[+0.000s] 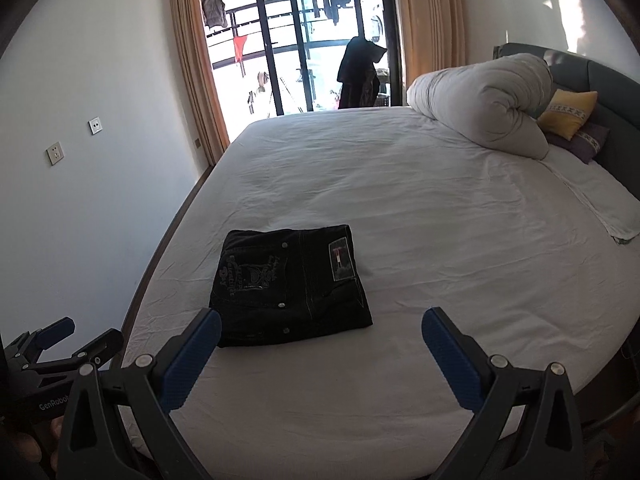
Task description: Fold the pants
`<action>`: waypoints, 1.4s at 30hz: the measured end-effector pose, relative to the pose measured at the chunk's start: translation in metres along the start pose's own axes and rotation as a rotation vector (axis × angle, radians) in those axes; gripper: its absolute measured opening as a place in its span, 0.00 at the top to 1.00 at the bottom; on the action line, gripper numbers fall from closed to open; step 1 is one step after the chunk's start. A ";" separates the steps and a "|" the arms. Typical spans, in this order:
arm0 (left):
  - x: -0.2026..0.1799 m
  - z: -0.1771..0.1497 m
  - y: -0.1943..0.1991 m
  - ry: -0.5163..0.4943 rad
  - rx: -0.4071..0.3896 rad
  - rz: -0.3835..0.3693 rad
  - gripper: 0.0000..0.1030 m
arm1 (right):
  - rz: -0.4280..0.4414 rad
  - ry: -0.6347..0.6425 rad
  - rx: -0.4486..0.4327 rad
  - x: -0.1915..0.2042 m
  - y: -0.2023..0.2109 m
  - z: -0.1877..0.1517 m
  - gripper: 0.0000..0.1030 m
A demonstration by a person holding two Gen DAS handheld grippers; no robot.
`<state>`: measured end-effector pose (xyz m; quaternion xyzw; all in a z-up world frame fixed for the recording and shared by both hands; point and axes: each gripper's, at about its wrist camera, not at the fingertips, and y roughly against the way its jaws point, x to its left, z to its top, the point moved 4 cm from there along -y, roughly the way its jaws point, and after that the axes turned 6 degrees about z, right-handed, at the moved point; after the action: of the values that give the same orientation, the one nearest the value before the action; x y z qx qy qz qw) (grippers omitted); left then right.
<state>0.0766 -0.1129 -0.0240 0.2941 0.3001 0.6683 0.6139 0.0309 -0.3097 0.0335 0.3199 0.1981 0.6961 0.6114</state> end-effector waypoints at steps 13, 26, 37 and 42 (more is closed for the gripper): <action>0.007 0.002 -0.027 0.007 0.047 0.009 0.00 | -0.007 0.012 0.058 0.007 -0.012 -0.007 0.00; 0.010 -0.001 -0.031 0.011 0.056 0.014 0.00 | -0.011 0.021 0.087 0.011 -0.017 -0.010 0.00; 0.011 -0.003 -0.032 0.013 0.057 0.017 0.00 | -0.009 0.021 0.099 0.011 -0.018 -0.011 0.00; 0.010 -0.003 -0.033 0.011 0.058 0.020 0.00 | -0.007 0.020 0.104 0.010 -0.020 -0.012 0.00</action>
<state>0.0942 -0.1005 -0.0509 0.3112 0.3198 0.6669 0.5968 0.0362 -0.2951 0.0136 0.3436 0.2411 0.6858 0.5945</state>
